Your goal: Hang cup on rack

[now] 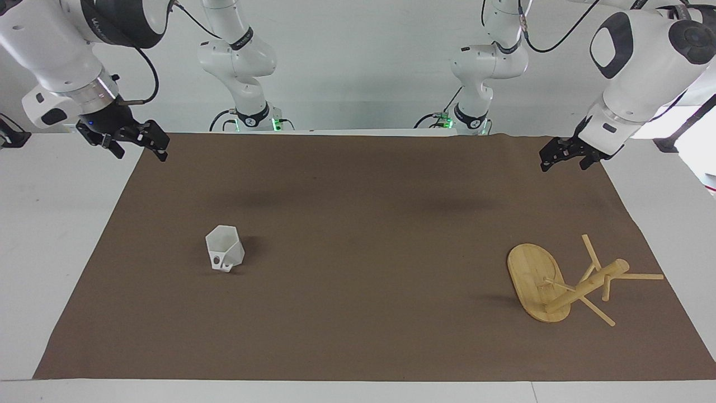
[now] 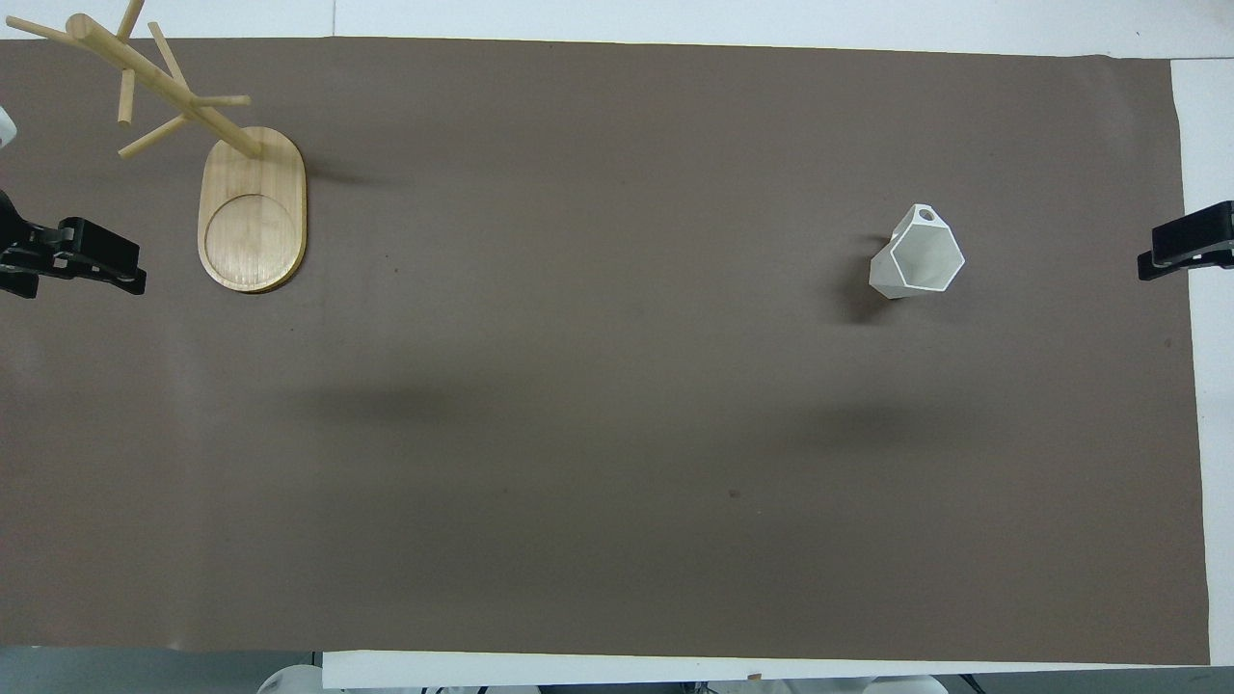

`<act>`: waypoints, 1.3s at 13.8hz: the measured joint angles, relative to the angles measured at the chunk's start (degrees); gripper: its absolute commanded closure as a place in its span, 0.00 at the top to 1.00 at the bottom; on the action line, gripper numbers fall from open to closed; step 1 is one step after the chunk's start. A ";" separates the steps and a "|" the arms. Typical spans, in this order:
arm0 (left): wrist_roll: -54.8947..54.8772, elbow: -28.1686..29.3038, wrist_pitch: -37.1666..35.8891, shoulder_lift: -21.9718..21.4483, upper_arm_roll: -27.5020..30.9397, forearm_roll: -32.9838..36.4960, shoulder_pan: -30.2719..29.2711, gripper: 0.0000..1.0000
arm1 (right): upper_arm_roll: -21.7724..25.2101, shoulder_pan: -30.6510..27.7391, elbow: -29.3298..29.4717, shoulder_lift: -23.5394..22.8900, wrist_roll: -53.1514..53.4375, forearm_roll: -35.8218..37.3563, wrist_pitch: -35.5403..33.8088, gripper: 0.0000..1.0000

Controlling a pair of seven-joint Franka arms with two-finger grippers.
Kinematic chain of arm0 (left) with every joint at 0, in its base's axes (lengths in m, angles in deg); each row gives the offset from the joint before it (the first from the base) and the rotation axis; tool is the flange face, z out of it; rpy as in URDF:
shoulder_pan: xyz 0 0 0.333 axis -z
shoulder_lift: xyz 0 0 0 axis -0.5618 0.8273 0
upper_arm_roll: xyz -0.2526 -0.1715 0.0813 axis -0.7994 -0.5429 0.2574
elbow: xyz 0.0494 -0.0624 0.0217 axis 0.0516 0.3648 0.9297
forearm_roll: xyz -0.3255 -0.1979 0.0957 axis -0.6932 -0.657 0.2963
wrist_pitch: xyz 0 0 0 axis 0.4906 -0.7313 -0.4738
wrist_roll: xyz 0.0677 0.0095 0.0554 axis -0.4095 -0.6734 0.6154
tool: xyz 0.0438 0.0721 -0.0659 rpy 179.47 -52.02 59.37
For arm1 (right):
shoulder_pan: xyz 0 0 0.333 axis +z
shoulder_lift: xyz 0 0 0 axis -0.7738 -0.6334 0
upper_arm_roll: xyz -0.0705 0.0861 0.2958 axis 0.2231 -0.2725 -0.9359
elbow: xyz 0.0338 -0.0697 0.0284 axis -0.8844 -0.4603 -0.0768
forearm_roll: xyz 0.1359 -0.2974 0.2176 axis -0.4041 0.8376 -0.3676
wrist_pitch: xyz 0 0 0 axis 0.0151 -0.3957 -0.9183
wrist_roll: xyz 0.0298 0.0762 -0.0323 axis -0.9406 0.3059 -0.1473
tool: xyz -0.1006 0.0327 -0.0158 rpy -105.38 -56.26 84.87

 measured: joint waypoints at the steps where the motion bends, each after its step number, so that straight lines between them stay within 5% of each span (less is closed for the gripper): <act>1: 0.00 0.00 0.00 0.00 0.00 0.00 0.00 1.00 | 0.00 0.00 0.00 0.00 0.00 0.00 0.00 1.00; 5: 0.00 0.00 0.00 0.00 0.00 0.00 0.00 1.00 | -0.05 0.00 -0.14 -0.01 -2.95 0.00 0.72 1.00; 9: 0.00 0.00 0.00 0.00 0.00 0.00 0.00 1.00 | 0.60 -2.42 -0.59 -1.19 -27.62 -2.21 5.86 1.00; 18: 0.00 0.00 0.00 0.00 0.00 0.00 0.00 1.00 | 5.50 -16.59 -1.23 -14.52 -91.41 -35.07 5.10 1.00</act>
